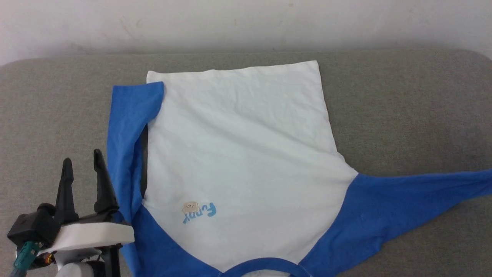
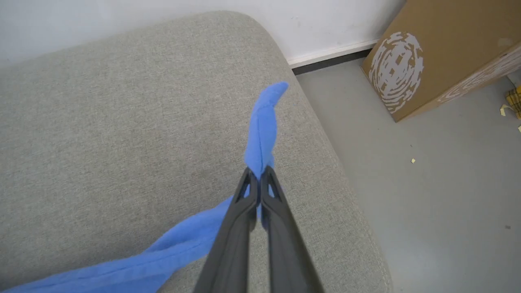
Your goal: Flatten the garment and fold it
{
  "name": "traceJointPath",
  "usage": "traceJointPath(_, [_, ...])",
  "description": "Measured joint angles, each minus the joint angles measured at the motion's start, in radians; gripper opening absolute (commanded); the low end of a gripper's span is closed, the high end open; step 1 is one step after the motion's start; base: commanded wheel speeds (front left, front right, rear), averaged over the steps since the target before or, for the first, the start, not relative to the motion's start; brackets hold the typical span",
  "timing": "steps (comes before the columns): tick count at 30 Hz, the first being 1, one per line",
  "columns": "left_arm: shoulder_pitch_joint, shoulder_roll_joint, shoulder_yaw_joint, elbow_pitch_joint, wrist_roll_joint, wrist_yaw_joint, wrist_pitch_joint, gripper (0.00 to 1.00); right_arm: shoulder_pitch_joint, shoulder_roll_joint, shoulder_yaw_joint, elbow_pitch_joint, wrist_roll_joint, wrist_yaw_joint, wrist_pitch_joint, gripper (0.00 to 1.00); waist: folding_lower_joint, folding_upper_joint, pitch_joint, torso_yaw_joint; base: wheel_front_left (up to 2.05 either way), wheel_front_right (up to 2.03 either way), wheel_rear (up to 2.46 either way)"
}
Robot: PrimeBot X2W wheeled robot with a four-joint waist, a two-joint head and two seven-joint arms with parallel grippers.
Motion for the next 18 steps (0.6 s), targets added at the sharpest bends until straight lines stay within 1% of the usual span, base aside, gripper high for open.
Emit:
traceJointPath(3, [0.009, 0.000, -0.001, 0.001, 0.000, 0.000, 0.000, 1.00, 0.031, 0.022, 0.063, -0.097, 0.004, 0.000, 0.010, 0.00, 0.0000, 0.0000, -0.015, 0.004, 0.00, 0.00, 0.00])
traceJointPath(9, [0.032, -0.001, -0.006, 0.009, 0.000, 0.000, 0.000, 1.00, 0.110, 0.034, 0.243, -0.353, 0.085, 0.000, 0.029, 0.00, 0.0000, 0.0000, -0.048, 0.014, 0.00, 0.00, 0.00])
traceJointPath(12, [0.042, -0.002, -0.009, 0.014, 0.000, 0.002, 0.000, 1.00, 0.135, 0.045, 0.360, -0.482, 0.135, 0.000, 0.047, 0.00, 0.0000, 0.0000, -0.065, 0.019, 0.00, 0.00, 0.00])
traceJointPath(14, [0.044, -0.002, -0.012, 0.015, 0.000, 0.003, 0.000, 1.00, 0.138, 0.057, 0.444, -0.546, 0.160, 0.000, 0.063, 0.00, 0.0000, 0.0000, -0.075, 0.022, 0.00, 0.00, 0.00])
traceJointPath(18, [0.048, -0.003, -0.023, 0.021, 0.000, 0.005, 0.000, 1.00, 0.133, 0.101, 0.618, -0.609, 0.210, 0.000, 0.070, 0.00, 0.0000, 0.0000, -0.089, 0.033, 0.00, 0.00, 0.00])
